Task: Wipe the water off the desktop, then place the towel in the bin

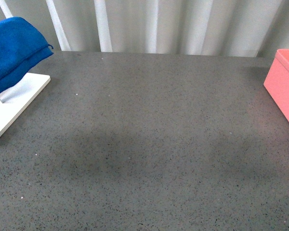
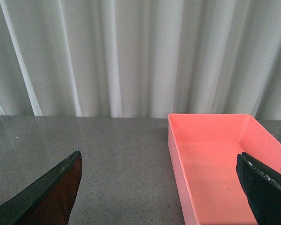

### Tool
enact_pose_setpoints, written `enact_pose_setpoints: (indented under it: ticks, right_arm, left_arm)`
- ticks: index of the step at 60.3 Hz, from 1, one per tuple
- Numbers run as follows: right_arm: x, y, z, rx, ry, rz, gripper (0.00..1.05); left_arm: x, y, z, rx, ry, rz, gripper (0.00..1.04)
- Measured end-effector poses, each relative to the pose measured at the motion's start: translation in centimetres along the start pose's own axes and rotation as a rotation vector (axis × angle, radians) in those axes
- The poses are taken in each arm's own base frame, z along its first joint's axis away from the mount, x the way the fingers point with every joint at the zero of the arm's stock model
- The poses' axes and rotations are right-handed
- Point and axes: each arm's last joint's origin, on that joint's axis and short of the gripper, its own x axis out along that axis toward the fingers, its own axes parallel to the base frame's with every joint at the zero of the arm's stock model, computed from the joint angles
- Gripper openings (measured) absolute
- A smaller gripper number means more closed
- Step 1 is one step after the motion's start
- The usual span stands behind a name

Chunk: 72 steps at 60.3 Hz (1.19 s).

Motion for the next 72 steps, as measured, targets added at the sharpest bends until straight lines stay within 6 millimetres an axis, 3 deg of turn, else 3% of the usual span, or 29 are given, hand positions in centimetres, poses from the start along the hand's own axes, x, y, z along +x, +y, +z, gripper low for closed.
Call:
enact_pose_setpoints:
  ticks: [55, 59, 65, 72]
  right_arm:
    - [0.0, 0.0, 0.0, 0.0, 0.0, 0.0, 0.98]
    - [0.0, 0.0, 0.0, 0.0, 0.0, -0.001, 0.98]
    - [0.0, 0.0, 0.0, 0.0, 0.0, 0.0, 0.98]
    - [0.0, 0.0, 0.0, 0.0, 0.0, 0.0, 0.98]
  left_arm:
    - [0.0, 0.0, 0.0, -0.001, 0.003, -0.006, 0.98]
    - [0.2, 0.1, -0.1, -0.025, 0.185, -0.147, 0.98]
    - [1.7, 0.3, 2.2, -0.06, 0.256, -0.233, 0.98]
    - [4.9, 0.3, 7.2, -0.007, 0.154, -0.211, 0.98]
